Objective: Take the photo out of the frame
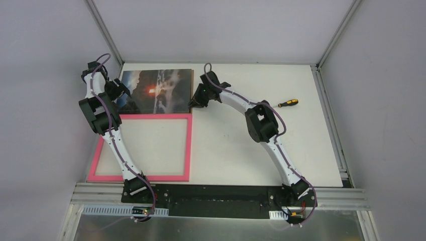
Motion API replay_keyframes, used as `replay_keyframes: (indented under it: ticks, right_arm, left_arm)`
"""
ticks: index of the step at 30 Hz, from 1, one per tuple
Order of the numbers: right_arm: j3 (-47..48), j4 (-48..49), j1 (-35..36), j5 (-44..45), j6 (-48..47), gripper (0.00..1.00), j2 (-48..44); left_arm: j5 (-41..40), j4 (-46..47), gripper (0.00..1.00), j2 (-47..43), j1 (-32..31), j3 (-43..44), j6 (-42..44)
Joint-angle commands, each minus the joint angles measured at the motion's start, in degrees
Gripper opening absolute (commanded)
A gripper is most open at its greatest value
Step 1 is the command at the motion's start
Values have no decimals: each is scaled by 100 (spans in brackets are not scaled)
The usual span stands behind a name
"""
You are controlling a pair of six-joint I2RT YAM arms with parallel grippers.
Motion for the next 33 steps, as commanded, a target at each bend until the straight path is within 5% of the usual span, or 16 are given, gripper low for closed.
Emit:
replay_keyframes:
  ticks: [1, 12, 33]
  right_arm:
    - [-275, -800, 231, 345, -535, 26, -300]
    - [298, -1636, 394, 1340, -1145, 36, -117]
    - [715, -624, 452, 303, -480, 24, 243]
  left_arm:
    - [-220, -481, 78, 369, 109, -150, -171]
    - [-189, -485, 77, 435, 105, -282, -166]
    - [44, -554, 74, 369, 93, -376, -88]
